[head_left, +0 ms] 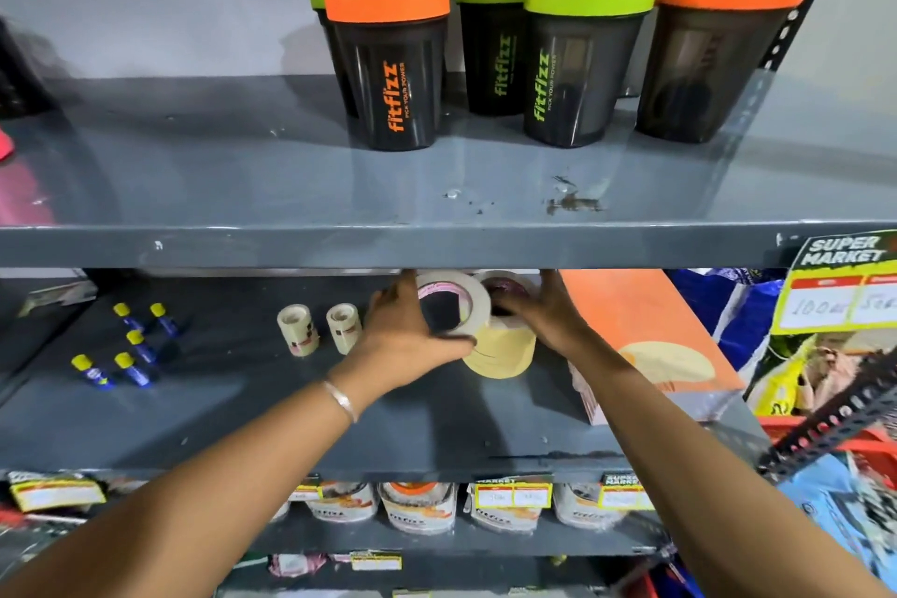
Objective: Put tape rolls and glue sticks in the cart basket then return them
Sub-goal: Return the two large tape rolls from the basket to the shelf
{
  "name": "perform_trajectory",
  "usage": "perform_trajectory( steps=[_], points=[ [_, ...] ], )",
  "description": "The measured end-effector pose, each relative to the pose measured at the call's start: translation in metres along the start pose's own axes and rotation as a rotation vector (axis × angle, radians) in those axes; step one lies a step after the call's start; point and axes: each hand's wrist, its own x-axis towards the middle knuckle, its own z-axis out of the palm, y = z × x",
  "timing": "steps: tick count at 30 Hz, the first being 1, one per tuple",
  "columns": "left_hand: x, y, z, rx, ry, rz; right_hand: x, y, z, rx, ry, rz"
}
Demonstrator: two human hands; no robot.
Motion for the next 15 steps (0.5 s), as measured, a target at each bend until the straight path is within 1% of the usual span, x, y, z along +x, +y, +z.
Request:
perform_trajectory(
  steps=[2,3,5,10,13,15],
  points=[
    [0.018,0.015,0.012,-0.083,-0.028,0.082,-0.004,-0.004,-0.005,0.313,0.08,0.092],
    [0.027,0.023,0.02,-0.111,-0.039,0.127,-0.005,-0.005,-0.007,0.424,0.097,0.157],
    [0.042,0.034,0.036,-0.113,-0.079,0.18,-0.008,-0.001,-0.011,0.563,0.095,0.251],
    [0.065,0.042,0.066,-0.113,-0.105,0.227,-0.005,0.013,-0.014,0.717,0.034,0.29],
    [0.071,0.036,0.073,-0.132,-0.087,0.264,-0.009,0.012,-0.014,0.748,-0.008,0.278],
    [0.074,0.033,0.077,-0.174,-0.068,0.273,-0.009,0.016,-0.012,0.711,-0.025,0.263]
  ],
)
